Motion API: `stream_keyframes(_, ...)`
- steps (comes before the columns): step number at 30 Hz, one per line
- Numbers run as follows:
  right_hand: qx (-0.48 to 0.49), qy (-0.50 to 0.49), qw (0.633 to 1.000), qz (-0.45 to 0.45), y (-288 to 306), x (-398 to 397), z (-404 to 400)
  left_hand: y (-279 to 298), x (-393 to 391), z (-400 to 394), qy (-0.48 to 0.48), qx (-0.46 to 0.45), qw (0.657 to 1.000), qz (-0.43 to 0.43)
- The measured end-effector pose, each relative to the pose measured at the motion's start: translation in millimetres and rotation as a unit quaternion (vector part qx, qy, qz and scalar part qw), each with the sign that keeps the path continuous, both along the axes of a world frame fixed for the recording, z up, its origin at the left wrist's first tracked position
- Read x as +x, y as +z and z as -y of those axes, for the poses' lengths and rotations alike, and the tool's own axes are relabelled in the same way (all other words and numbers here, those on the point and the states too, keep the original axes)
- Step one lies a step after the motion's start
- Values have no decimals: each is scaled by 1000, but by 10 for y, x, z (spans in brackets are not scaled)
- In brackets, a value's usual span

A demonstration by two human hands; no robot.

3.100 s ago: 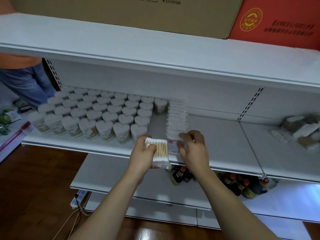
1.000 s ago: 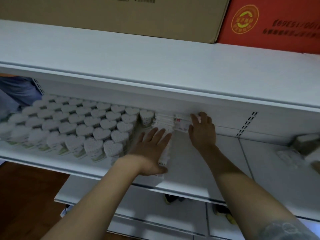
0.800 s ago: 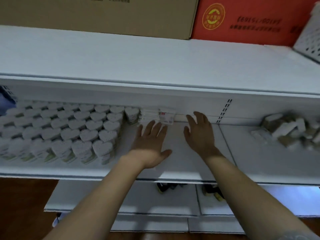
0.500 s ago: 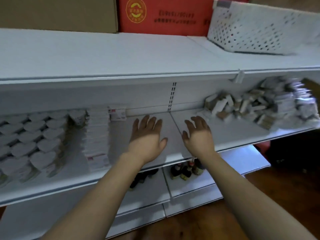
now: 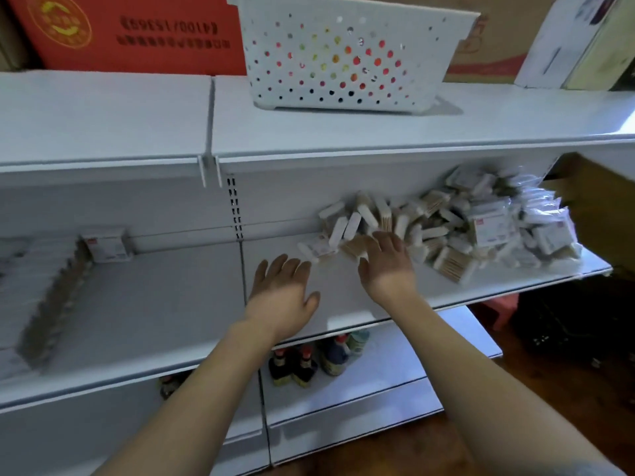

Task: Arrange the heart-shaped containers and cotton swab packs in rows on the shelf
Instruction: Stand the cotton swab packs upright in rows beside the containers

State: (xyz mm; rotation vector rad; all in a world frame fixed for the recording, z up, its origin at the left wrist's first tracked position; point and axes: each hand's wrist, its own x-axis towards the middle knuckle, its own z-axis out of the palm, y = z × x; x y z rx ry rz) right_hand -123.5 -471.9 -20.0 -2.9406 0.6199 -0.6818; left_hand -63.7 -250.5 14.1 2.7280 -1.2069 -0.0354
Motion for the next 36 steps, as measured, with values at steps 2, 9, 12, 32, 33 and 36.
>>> stream_keyframes(2,9,3,999,-37,9,154,31,-24,18,99,25,12,1000,-15)
stream_keyframes(9,-145,115,981,-53,-88,720,188,-74,136,157,78,26,994,-68)
stream_keyframes(12,-208,134,968,-47,-101,859,311,-91,208,161,91,19,990,-106)
stream_keyframes(32,36,220,969,104,-242,485,-59,-139,545,387,319,-482,645,-500)
stream_keyframes(33,36,191,978,71,-255,587,-47,-133,546,322,319,-482,646,-499)
stream_keyframes(36,25,115,987,-112,-299,875,-154,-161,514,181,324,-470,667,-479)
